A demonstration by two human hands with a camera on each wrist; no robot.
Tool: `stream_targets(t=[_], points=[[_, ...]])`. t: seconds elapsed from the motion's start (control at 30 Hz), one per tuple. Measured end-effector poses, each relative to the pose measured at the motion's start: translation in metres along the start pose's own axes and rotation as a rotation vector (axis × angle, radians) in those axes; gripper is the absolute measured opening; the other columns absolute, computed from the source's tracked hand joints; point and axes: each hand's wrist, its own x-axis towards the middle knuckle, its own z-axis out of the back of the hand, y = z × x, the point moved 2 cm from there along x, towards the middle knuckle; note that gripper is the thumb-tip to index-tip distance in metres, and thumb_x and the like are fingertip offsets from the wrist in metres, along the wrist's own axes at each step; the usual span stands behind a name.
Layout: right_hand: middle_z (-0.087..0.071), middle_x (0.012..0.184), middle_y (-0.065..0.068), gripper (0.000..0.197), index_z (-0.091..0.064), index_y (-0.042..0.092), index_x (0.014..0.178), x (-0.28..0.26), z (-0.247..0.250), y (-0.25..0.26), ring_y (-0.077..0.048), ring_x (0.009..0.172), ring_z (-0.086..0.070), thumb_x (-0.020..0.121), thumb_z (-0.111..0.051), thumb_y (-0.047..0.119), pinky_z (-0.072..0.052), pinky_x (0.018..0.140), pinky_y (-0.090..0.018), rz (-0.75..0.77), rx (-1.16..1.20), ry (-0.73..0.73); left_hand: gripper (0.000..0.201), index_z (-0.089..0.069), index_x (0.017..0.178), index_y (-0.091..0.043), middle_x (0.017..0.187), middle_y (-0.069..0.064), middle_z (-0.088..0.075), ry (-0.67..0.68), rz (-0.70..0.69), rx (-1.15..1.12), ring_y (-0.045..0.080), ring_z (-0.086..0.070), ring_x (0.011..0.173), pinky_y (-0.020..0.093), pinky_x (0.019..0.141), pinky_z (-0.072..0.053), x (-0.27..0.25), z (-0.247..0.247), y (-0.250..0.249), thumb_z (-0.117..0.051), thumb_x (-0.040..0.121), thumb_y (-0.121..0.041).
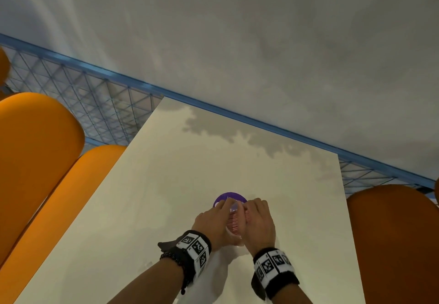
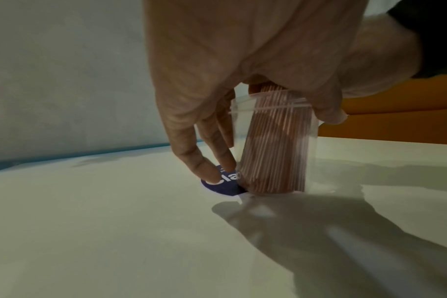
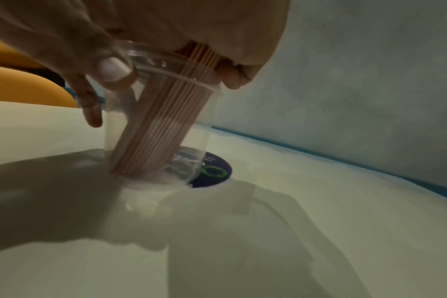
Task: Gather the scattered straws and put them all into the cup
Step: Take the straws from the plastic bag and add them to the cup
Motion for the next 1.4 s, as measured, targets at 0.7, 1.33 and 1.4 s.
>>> stream_targets(t=[0.7,1.33,1.4], points=[[-0.064,0.078,0.000,0.032,-0.062,0.013,0.083,0.018,0.029,0.016,-0.019,0.071,-0.060,0.089,-0.033,0.024,-0.056,0.064,-0.033,0.039,0.066,0.081,0.093,-0.025,0.134,-0.039,0.142,-0.014,-0.047,0.034,0.071,-0.029,0.019,-0.058,0.116,0.040,0.095,-0.048,-0.007,0.001,-0.007,-0.079,0.059,-0.055],[-0.064,0.085,0.008,0.026,-0.060,0.025,0.088,-0.141,0.044,0.073,-0.008,0.078,-0.059,0.089,-0.056,0.051,-0.051,0.073,-0.034,-0.103,0.387,0.538,0.038,-0.050,0.059,-0.024,0.058,-0.008,-0.053,-0.043,0.263,-0.006,0.007,-0.047,0.055,0.020,0.053,-0.035,-0.177,0.053,0.086,-0.061,0.090,-0.045],[-0.060,0.106,0.006,0.051,-0.053,0.027,0.107,-0.159,0.017,0.089,-0.016,0.096,-0.058,0.078,-0.054,0.070,-0.047,0.080,-0.034,-0.111,0.301,0.746,0.038,-0.057,0.061,-0.023,0.061,-0.008,-0.058,0.084,0.341,-0.002,0.006,-0.052,0.055,0.018,0.054,-0.038,-0.198,0.037,0.102,-0.059,0.090,-0.048]])
